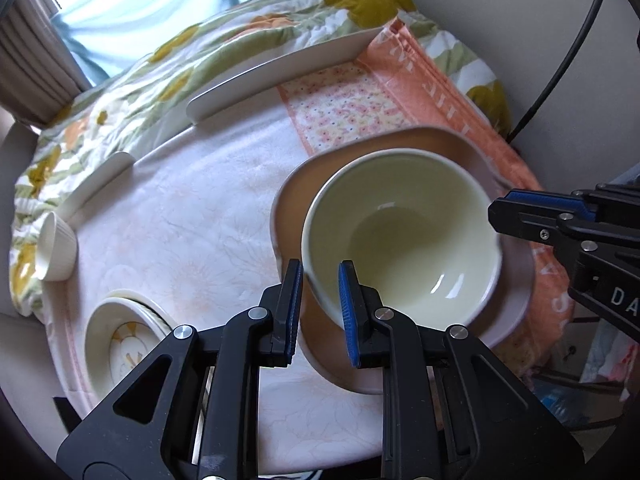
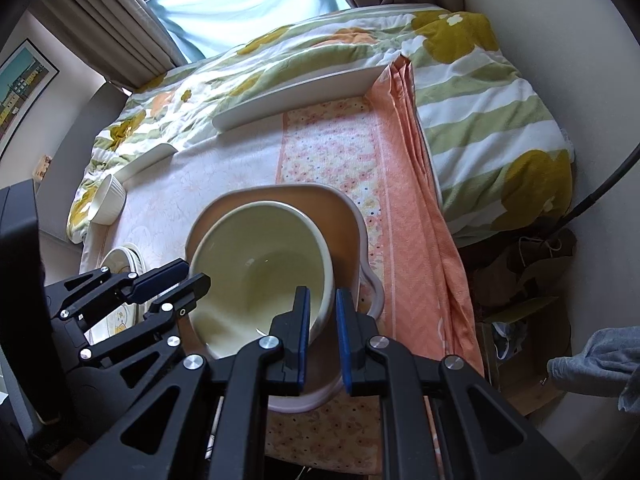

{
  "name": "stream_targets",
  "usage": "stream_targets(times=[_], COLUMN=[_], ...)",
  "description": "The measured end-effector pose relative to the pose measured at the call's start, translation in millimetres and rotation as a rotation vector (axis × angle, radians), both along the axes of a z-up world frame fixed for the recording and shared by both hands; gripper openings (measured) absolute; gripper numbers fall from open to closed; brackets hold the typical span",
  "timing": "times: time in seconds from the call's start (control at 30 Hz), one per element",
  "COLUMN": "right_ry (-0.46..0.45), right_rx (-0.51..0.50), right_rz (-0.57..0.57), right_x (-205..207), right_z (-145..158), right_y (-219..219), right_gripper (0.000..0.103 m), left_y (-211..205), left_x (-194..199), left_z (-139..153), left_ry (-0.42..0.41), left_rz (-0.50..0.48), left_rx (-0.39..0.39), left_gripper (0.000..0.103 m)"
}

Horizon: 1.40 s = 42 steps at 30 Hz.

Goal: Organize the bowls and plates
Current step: 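Open both grippers and move them to the small white bowl, then grasp the rim of the small white bowl with both grippers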

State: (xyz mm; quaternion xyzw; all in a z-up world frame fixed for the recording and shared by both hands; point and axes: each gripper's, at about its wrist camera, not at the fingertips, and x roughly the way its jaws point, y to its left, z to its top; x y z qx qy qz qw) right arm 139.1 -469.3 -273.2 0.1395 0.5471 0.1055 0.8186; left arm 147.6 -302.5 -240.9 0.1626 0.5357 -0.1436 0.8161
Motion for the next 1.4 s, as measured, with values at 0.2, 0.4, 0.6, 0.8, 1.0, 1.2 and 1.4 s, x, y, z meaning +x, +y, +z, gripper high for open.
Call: stream_targets(times=[0.2, 0.4, 0.6, 0.8, 1.0, 1.2, 1.4], right_ry=[-0.066, -0.191, -0.368, -0.423, -0.389, -0.202, 0.010], right_rx=[-0.007, -0.010, 0.015, 0.048, 0.025, 0.060, 0.093], right_rz=[0.000, 0.094, 0.250, 0.442, 0.599, 0.661, 0.696], right_x=[-6.1, 0.3, 11.6, 41.3, 97.7, 174.6, 226.3], right_z=[35.1, 88.8, 136.2, 169.9, 182.3, 132.2, 45.0], right_y=[1.5, 26.9, 72.7, 135.3, 228.2, 323.3, 408.1], right_gripper=[0.012, 0.013, 0.102, 0.103, 0.103, 0.102, 0.073], left_y=[36.5, 102.0, 184.4, 280.5, 377.7, 450.2, 485.4], left_x=[-1.0, -19.8, -33.3, -42.3, -26.6, 22.9, 91.9], left_z=[55.1, 129.6, 164.5, 169.6, 145.9, 90.2, 9.2], left_ry=[-0.044, -0.259, -0.331, -0.349, -0.309, -0.205, -0.049], left_rz=[0.091, 0.250, 0.443, 0.667, 0.843, 0.951, 0.980], left_rx=[-0.188, -0.259, -0.308, -0.368, -0.474, -0.566, -0.581], left_gripper=[0.020, 0.102, 0.102, 0.102, 0.102, 0.097, 0.063])
